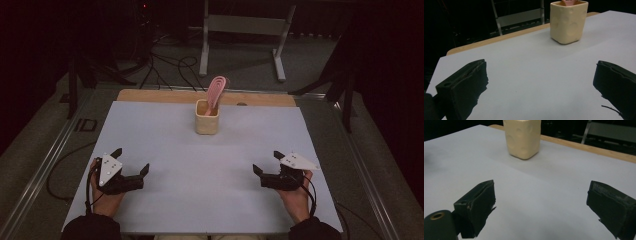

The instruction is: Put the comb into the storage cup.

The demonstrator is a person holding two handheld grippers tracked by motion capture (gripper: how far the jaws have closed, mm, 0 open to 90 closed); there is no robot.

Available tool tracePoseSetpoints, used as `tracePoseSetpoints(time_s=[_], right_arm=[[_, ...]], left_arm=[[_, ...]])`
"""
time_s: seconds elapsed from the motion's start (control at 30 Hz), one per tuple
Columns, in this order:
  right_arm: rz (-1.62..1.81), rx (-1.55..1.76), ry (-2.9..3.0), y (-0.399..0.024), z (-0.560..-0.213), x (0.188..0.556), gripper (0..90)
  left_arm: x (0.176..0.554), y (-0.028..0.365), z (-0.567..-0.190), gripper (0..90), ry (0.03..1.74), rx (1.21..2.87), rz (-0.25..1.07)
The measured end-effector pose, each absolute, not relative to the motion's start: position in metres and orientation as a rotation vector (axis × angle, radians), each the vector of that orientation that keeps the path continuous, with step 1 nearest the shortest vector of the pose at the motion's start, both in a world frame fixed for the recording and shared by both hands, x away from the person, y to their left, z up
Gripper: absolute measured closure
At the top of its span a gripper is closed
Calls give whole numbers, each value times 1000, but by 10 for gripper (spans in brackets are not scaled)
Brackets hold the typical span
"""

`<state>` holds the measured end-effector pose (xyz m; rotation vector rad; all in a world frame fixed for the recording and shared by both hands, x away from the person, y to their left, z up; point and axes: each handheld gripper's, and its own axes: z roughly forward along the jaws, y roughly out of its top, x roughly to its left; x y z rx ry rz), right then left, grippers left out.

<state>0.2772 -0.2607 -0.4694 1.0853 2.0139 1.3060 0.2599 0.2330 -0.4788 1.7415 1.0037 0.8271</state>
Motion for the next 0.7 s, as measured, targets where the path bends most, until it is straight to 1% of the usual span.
tracePoseSetpoints(time_s=[0.43,0.7], right_arm=[[1343,1071,1942,-278,-480,252,81],[1322,1087,1923,-286,-485,247,81]], left_arm=[[254,242,-479,0,1006,1726,830],[251,246,-483,0,1009,1729,827]])
